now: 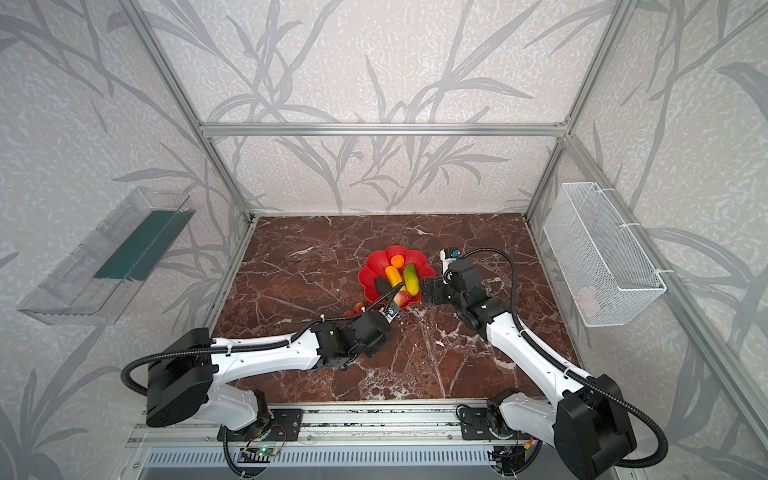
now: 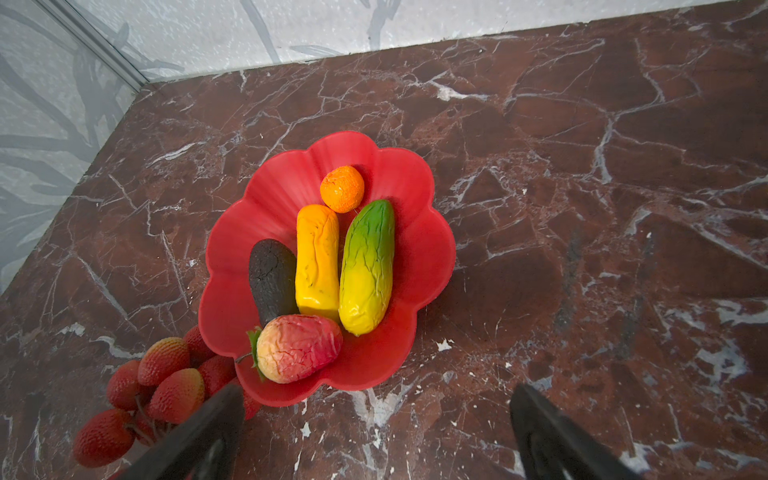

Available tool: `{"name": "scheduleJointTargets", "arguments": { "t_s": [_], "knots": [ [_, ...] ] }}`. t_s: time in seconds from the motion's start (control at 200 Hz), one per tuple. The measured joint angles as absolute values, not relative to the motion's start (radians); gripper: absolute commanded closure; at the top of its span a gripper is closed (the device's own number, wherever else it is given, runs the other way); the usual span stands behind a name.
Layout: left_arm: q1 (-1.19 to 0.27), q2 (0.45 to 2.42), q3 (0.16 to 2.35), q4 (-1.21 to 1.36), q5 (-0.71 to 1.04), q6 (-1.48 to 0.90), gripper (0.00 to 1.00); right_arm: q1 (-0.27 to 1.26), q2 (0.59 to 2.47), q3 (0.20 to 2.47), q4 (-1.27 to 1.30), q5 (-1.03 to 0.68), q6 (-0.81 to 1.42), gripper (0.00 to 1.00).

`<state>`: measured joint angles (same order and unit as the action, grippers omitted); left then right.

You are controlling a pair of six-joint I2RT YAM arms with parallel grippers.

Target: Place and organize the fake fruits in the fruit bowl

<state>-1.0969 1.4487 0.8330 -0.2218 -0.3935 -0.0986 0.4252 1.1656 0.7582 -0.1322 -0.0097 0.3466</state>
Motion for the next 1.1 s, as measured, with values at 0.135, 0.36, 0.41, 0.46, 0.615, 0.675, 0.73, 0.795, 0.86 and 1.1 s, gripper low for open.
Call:
{"name": "scheduleJointTargets", "arguments": {
  "t_s": [0.135, 0.36, 0.41, 0.46, 0.615, 0.675, 0.73, 0.795, 0.86, 1.1],
  "knots": [
    [-1.097, 1.324, 0.788, -0.226, -0.429, -0.109, 1.0, 0.424, 1.166, 0.757, -0.132, -0.015, 0.35, 0.0],
    [-1.088, 1.055, 0.734, -0.212, -0.479, -0.108, 1.0, 0.422, 1.166, 0.754, -0.126, -0.035, 0.366, 0.0],
    [-1.083, 1.004, 0.728, -0.208, -0.479, -0.107, 1.0, 0.421, 1.166, 0.754, -0.124, -0.037, 0.37, 0.0],
    [-1.077, 0.959, 0.727, -0.207, -0.472, -0.105, 0.99, 0.419, 1.166, 0.752, -0.123, -0.041, 0.372, 0.0],
    [-1.071, 0.899, 0.726, -0.202, -0.409, -0.089, 0.92, 0.417, 1.166, 0.748, -0.12, -0.047, 0.374, 0.0],
    [-1.071, 0.905, 0.722, -0.202, -0.369, -0.085, 0.92, 0.417, 1.166, 0.748, -0.12, -0.05, 0.374, 0.0],
    [-1.068, 0.914, 0.713, -0.2, -0.331, -0.087, 0.91, 0.417, 1.166, 0.748, -0.12, -0.052, 0.374, 0.0],
    [-1.06, 0.923, 0.703, -0.201, -0.286, -0.091, 0.88, 0.417, 1.164, 0.748, -0.12, -0.054, 0.376, 0.0],
    [-1.045, 0.927, 0.694, -0.201, -0.24, -0.1, 0.82, 0.417, 1.161, 0.746, -0.119, -0.054, 0.376, 0.0],
    [-1.034, 1.02, 0.667, -0.151, -0.126, -0.052, 0.74, 0.416, 1.157, 0.742, -0.118, -0.058, 0.379, 0.0]
  ]
}}
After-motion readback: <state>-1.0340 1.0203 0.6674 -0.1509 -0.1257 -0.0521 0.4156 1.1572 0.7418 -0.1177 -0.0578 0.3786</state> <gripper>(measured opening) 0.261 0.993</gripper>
